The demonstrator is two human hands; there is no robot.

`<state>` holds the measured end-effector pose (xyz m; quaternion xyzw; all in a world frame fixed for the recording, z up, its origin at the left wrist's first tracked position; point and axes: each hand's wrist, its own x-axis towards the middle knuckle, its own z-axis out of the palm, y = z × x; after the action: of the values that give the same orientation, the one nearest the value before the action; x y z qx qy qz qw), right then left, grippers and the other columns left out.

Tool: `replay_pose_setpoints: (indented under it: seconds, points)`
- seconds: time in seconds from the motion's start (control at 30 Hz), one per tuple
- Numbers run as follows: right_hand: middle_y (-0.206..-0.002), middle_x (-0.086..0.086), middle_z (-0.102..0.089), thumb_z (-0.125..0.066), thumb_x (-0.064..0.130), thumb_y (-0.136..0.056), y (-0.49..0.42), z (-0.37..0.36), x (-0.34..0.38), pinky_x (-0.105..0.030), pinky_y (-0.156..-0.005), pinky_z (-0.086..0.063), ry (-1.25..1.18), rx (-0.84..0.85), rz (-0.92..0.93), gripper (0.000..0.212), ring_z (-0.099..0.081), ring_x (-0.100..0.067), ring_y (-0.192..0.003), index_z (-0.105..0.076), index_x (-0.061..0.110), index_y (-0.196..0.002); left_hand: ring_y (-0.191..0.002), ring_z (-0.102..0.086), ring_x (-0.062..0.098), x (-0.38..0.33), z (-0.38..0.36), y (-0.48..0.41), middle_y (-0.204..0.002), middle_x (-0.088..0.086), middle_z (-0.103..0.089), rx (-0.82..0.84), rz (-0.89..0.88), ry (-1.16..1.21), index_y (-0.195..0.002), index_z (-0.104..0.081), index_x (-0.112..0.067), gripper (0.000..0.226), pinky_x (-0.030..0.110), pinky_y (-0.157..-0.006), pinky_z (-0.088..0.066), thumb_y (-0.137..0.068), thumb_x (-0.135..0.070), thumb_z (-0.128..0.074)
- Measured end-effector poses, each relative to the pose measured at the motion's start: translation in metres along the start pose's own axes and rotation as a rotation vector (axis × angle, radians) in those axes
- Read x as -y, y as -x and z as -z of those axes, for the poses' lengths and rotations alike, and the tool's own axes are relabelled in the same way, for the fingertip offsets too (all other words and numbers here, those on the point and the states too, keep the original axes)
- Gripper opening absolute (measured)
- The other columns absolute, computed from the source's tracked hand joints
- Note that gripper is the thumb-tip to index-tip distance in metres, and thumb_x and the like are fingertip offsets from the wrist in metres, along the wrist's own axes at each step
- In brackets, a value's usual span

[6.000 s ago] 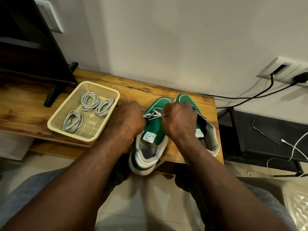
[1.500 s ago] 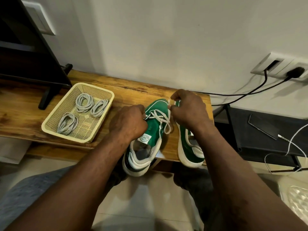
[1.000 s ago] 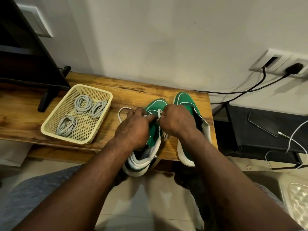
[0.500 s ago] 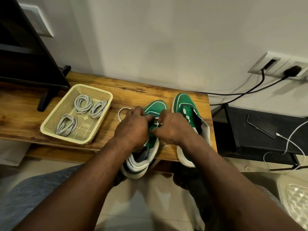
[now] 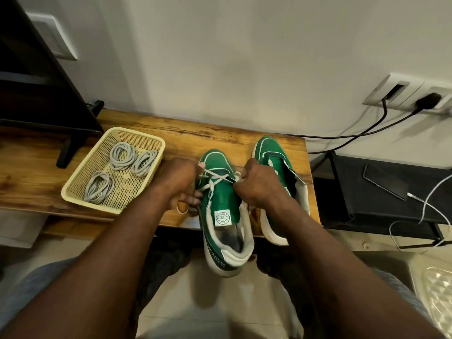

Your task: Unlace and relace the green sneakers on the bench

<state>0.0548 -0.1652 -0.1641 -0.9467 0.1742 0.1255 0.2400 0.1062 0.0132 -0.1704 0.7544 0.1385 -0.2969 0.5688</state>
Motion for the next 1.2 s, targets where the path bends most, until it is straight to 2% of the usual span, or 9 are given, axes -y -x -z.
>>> replay_pose_setpoints:
  seconds: [0.17, 0.27, 0.4, 0.47, 0.6, 0.67, 0.8, 0.97, 1.2]
  points:
    - [-0.100, -0.006, -0.065, -0.072, 0.026, -0.091, 0.000, 0.000, 0.001, -0.038, -0.072, -0.056, 0.002, 0.005, 0.097, 0.039, -0.067, -0.027, -0.088, -0.052, 0.014, -0.121, -0.098, -0.067, 0.025, 0.000, -0.013, 0.005, -0.106, 0.003, -0.068, -0.107, -0.359, -0.798, -0.091, -0.073, -0.025, 0.044, 0.035, -0.076, -0.053, -0.087, -0.069, -0.069]
    - [-0.092, -0.003, -0.066, -0.076, 0.029, -0.090, -0.002, -0.004, 0.002, -0.036, -0.068, -0.056, -0.001, -0.005, 0.129, 0.039, -0.068, -0.027, -0.081, -0.052, 0.016, -0.118, -0.128, -0.040, 0.028, 0.007, -0.024, 0.006, -0.134, 0.000, -0.049, -0.103, -0.459, -1.025, -0.108, -0.074, -0.038, 0.025, 0.045, -0.101, -0.046, -0.093, -0.057, -0.069]
    - [-0.094, -0.008, -0.068, -0.074, 0.024, -0.089, -0.003, -0.006, 0.004, -0.032, -0.061, -0.046, 0.017, -0.024, 0.140, 0.037, -0.066, -0.027, -0.080, -0.054, 0.016, -0.119, -0.124, -0.037, 0.027, 0.010, -0.026, 0.003, -0.134, -0.004, -0.050, -0.146, -0.579, -1.121, -0.115, -0.073, -0.031, 0.022, 0.045, -0.101, -0.045, -0.100, -0.044, -0.064]
    - [-0.096, -0.007, -0.066, -0.071, 0.020, -0.088, -0.003, -0.007, 0.003, -0.032, -0.063, -0.048, -0.002, -0.025, 0.112, 0.036, -0.066, -0.028, -0.083, -0.055, 0.015, -0.119, -0.120, -0.045, 0.028, 0.005, -0.026, 0.000, -0.125, 0.002, -0.056, -0.159, -0.563, -1.057, -0.109, -0.071, -0.022, 0.024, 0.044, -0.102, -0.042, -0.105, -0.040, -0.057]
    - [-0.104, -0.007, -0.064, -0.069, 0.018, -0.087, -0.003, -0.009, 0.000, -0.041, -0.079, -0.058, -0.047, -0.029, 0.041, 0.034, -0.064, -0.029, -0.093, -0.055, 0.014, -0.119, -0.096, -0.071, 0.030, -0.007, -0.023, 0.008, -0.095, 0.007, -0.076, -0.033, -0.327, -0.096, -0.085, -0.070, -0.016, 0.035, 0.050, -0.095, -0.057, -0.108, -0.036, -0.055]
    - [-0.107, -0.007, -0.063, -0.070, 0.019, -0.089, -0.004, -0.008, 0.000, -0.041, -0.082, -0.058, -0.063, -0.016, 0.031, 0.035, -0.062, -0.028, -0.095, -0.055, 0.014, -0.120, -0.084, -0.075, 0.027, -0.013, -0.017, 0.015, -0.086, 0.011, -0.078, -0.009, -0.282, 0.110, -0.084, -0.071, -0.012, 0.034, 0.051, -0.093, -0.060, -0.108, -0.031, -0.056]
    - [-0.104, -0.006, -0.066, -0.070, 0.020, -0.088, -0.006, -0.007, -0.002, -0.039, -0.075, -0.059, -0.099, 0.003, 0.051, 0.040, -0.068, -0.029, -0.090, -0.053, 0.016, -0.124, -0.072, -0.065, 0.015, -0.015, -0.008, 0.011, -0.082, 0.003, -0.071, -0.098, -0.423, -0.495, -0.083, -0.064, -0.021, 0.030, 0.033, -0.066, -0.048, -0.103, -0.043, -0.062]
    - [-0.101, -0.004, -0.065, -0.069, 0.018, -0.087, -0.007, -0.007, 0.001, -0.033, -0.068, -0.051, -0.104, 0.025, 0.072, 0.045, -0.069, -0.030, -0.090, -0.053, 0.016, -0.129, -0.089, -0.063, 0.017, -0.003, -0.019, 0.009, -0.103, -0.001, -0.074, -0.091, -0.451, -1.152, -0.106, -0.079, -0.029, 0.023, 0.030, -0.074, -0.047, -0.093, -0.048, -0.074]
    - [-0.107, -0.009, -0.065, -0.068, 0.020, -0.087, -0.007, -0.011, 0.002, -0.041, -0.077, -0.061, -0.122, 0.031, 0.006, 0.042, -0.068, -0.031, -0.091, -0.053, 0.016, -0.127, -0.077, -0.070, 0.022, -0.010, -0.019, 0.018, -0.082, -0.006, -0.074, -0.056, -0.532, -0.300, -0.080, -0.081, -0.021, 0.015, 0.034, -0.071, -0.056, -0.094, -0.022, -0.077]
